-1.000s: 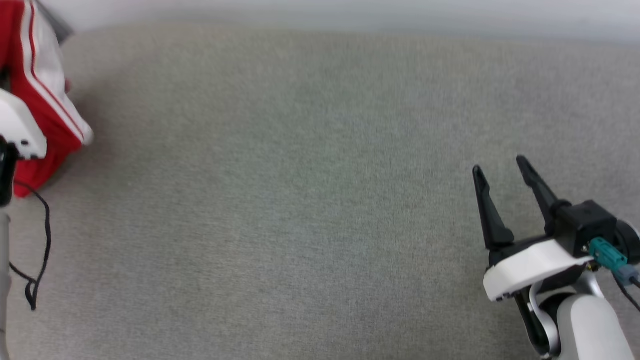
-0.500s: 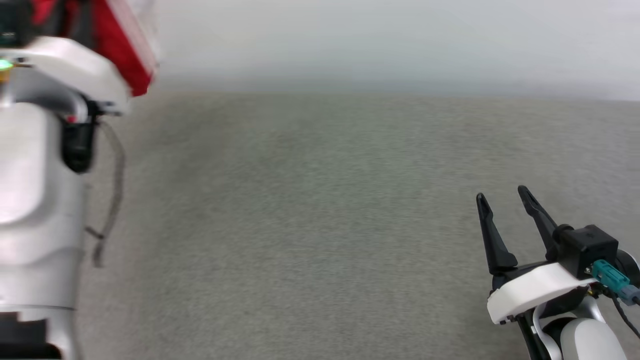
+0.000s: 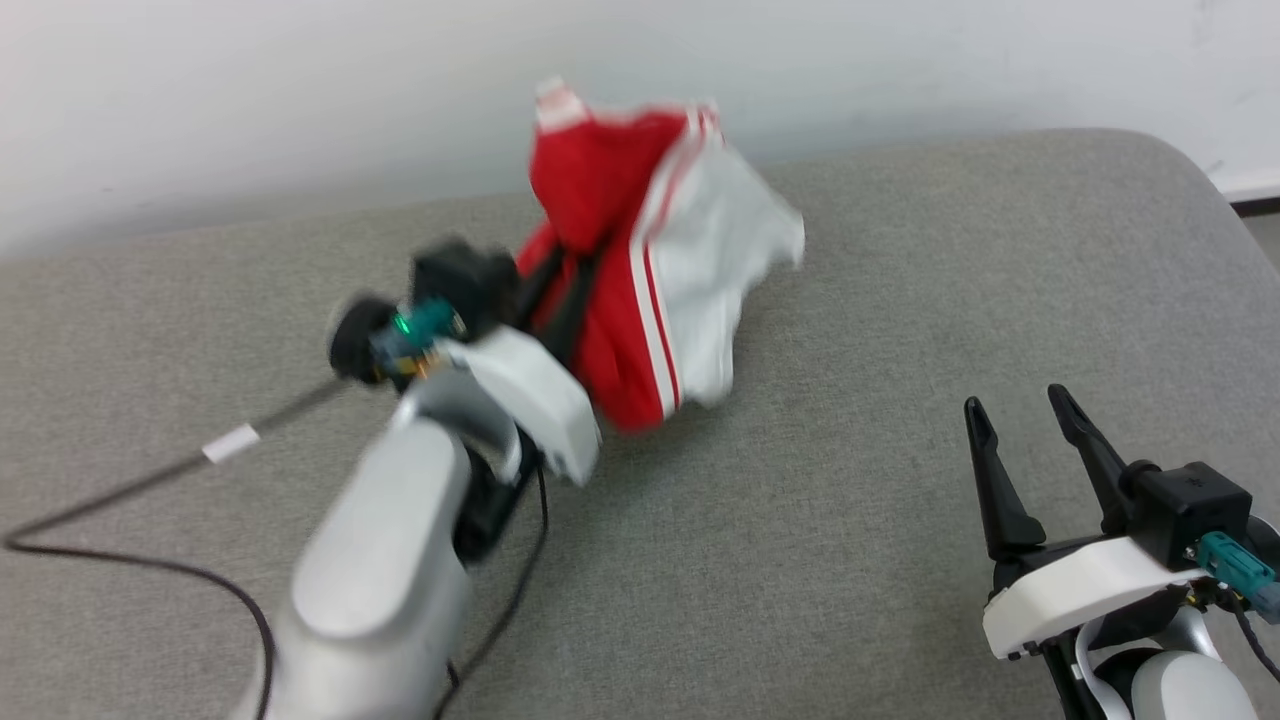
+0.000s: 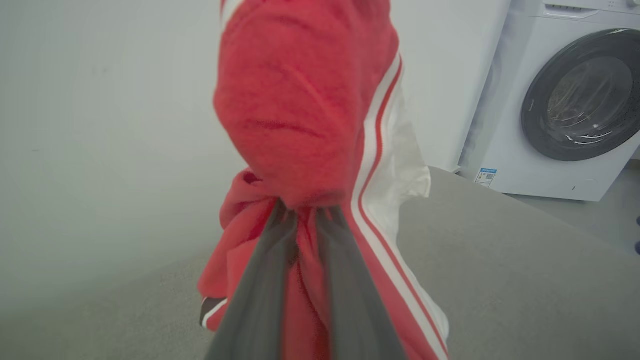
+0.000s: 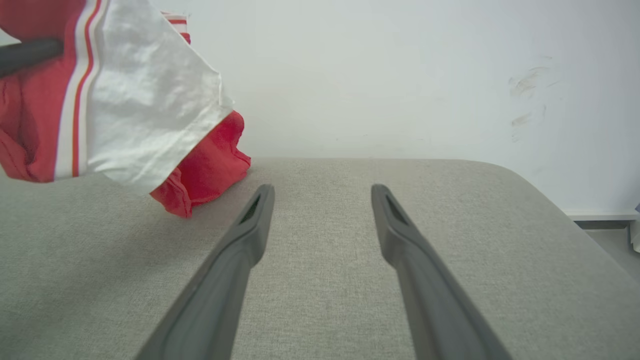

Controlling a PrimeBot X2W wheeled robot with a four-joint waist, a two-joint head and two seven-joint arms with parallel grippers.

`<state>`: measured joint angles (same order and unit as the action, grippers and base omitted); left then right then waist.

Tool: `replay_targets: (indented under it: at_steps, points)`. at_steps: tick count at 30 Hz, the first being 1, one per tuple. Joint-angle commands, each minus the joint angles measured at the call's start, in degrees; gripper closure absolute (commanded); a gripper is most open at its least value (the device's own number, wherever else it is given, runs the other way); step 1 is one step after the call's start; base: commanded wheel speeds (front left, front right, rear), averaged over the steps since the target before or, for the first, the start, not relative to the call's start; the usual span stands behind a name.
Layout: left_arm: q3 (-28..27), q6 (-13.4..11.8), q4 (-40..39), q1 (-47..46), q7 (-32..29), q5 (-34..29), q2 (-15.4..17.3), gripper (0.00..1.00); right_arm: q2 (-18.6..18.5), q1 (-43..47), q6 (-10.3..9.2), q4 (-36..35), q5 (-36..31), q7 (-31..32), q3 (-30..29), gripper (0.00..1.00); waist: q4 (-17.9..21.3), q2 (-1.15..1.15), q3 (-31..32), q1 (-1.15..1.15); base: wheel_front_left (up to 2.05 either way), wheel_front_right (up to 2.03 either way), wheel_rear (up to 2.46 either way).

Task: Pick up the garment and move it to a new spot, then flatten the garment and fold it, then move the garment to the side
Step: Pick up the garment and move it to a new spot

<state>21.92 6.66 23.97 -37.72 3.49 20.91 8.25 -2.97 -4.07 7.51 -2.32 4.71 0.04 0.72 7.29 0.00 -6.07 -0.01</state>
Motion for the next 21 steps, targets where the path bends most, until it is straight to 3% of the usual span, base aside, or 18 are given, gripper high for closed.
replay_targets:
  at_steps: [1, 10, 11, 12, 21]
  points:
    - [2.0, 0.3, 0.0, 4.2, 0.2, -0.3, -0.1, 1.00, 0.1, 0.6, -0.04, -0.3, 0.4, -0.1, 0.1, 0.00, 1.1, 0.00, -1.3, 0.01, 0.00, 0.00, 0.00]
    - [12.7, 0.7, -0.1, 19.4, -0.5, 0.7, -1.7, 1.00, 0.1, -0.4, -0.04, 0.4, 0.4, -0.4, -0.4, 0.00, -0.7, 0.00, -2.0, 0.01, 0.00, 0.00, 0.00]
    - [13.3, 0.7, -0.2, 20.0, -0.3, 1.0, -1.9, 0.84, 0.1, -0.5, -0.04, 0.4, 0.3, -0.5, -0.8, 0.00, -1.2, 0.00, -1.8, 0.01, 0.00, 0.00, 0.00]
    - [13.8, 0.7, -0.6, 20.3, 0.3, 1.0, -2.2, 0.00, 0.1, -0.5, -0.04, 0.4, 0.2, -0.4, -1.0, 0.00, -1.7, 0.00, -1.5, 0.01, 0.00, 0.00, 0.00]
    - [14.1, -1.8, -5.4, 19.8, 5.9, -0.8, -2.8, 0.00, 0.1, 1.3, -0.04, 0.0, -0.4, 0.7, -2.3, 0.00, -5.6, 0.00, 2.5, 0.01, 0.00, 0.00, 0.00]
